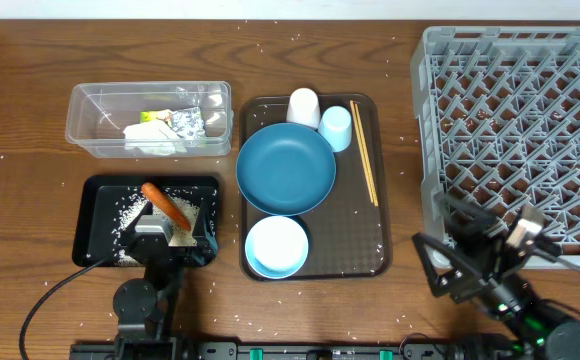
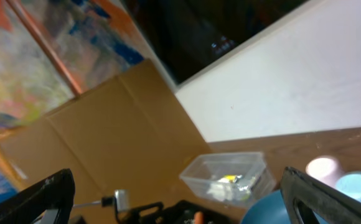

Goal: Sort waste into correct bins and load items into the dishwasher rack
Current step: 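Raise the right arm and reach toward the pale blue bowl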

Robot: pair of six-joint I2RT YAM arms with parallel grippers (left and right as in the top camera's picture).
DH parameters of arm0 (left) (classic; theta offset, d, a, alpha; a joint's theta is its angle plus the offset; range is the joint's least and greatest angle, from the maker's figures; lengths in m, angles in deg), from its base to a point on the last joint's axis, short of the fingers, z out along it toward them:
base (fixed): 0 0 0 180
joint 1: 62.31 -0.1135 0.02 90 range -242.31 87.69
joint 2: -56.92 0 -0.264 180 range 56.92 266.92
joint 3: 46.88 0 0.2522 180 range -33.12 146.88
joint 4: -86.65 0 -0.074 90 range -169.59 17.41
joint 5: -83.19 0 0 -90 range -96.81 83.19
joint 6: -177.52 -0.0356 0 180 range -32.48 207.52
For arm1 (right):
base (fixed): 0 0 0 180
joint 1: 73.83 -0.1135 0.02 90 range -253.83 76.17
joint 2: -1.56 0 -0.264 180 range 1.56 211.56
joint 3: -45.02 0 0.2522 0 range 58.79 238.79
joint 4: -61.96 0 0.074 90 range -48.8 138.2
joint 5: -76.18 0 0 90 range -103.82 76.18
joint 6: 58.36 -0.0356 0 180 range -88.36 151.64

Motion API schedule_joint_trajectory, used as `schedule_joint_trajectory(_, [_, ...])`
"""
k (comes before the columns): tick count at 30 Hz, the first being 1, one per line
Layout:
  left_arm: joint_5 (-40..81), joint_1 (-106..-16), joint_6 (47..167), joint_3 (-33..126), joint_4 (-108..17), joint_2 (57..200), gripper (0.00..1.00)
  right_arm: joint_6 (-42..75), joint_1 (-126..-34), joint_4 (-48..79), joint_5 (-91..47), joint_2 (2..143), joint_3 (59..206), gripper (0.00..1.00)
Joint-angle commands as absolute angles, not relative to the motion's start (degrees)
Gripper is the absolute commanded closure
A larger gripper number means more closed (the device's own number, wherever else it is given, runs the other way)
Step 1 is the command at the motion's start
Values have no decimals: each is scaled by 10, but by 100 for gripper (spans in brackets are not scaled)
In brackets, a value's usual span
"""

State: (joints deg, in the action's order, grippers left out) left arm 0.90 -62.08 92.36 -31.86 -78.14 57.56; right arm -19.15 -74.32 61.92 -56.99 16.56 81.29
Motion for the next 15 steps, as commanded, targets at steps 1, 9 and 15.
schedule_joint_trajectory(1, [11, -619, 918, -329, -763, 572, 2, -95, -739, 582, -570, 255, 909, 1])
schedule_joint_trajectory(9, [11, -619, 918, -329, -763, 572, 2, 139, -744, 274, -571, 488, 1189, 1])
schedule_joint_trajectory(15, [11, -619, 918, -329, -763, 572, 2, 247, -827, 5, -330, 627, 1337, 1])
